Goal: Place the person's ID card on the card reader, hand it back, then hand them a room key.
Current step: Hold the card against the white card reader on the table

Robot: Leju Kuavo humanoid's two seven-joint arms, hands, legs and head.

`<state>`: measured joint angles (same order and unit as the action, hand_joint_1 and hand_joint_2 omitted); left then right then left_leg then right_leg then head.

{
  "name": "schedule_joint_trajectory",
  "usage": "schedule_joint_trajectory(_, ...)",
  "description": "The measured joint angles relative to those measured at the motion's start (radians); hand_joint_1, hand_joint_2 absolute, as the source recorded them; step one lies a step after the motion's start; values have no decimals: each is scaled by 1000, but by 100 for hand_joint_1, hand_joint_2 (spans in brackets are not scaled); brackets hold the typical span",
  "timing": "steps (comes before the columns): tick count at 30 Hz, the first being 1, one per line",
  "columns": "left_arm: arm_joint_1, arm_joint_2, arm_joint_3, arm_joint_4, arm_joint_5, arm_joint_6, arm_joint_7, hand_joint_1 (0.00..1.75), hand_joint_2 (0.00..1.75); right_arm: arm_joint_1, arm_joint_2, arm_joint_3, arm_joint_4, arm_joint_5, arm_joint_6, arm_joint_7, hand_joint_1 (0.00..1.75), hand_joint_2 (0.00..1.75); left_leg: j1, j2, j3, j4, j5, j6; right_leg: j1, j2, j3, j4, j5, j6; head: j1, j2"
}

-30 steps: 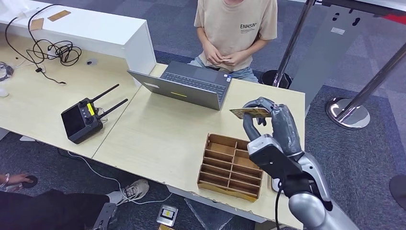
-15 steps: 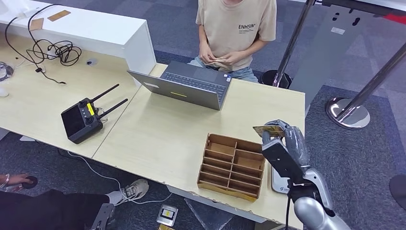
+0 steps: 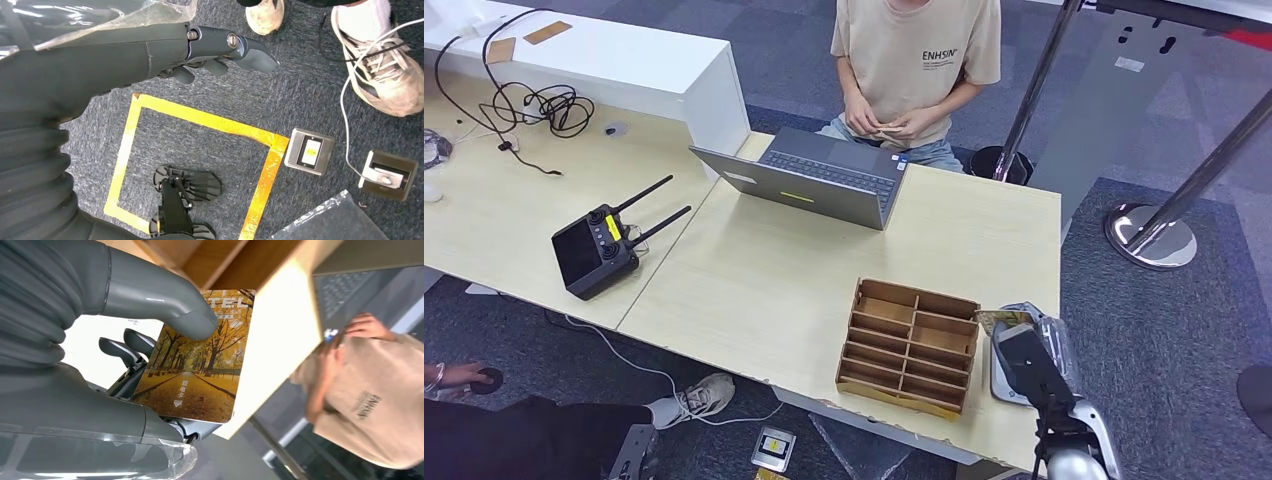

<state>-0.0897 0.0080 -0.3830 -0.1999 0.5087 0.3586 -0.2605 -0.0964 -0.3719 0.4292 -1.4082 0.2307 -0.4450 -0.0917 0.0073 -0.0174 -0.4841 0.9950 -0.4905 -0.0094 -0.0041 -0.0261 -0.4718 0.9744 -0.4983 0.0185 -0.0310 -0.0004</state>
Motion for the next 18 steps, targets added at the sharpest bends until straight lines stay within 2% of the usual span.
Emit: schedule_joint_trajectory(18,-1,11,0,0,15,11,6,0,175,27,5,-50,196,-114,-15,-105,175,175,0,0,0,0,0,0,0,0,0,0,0,0,0,0)
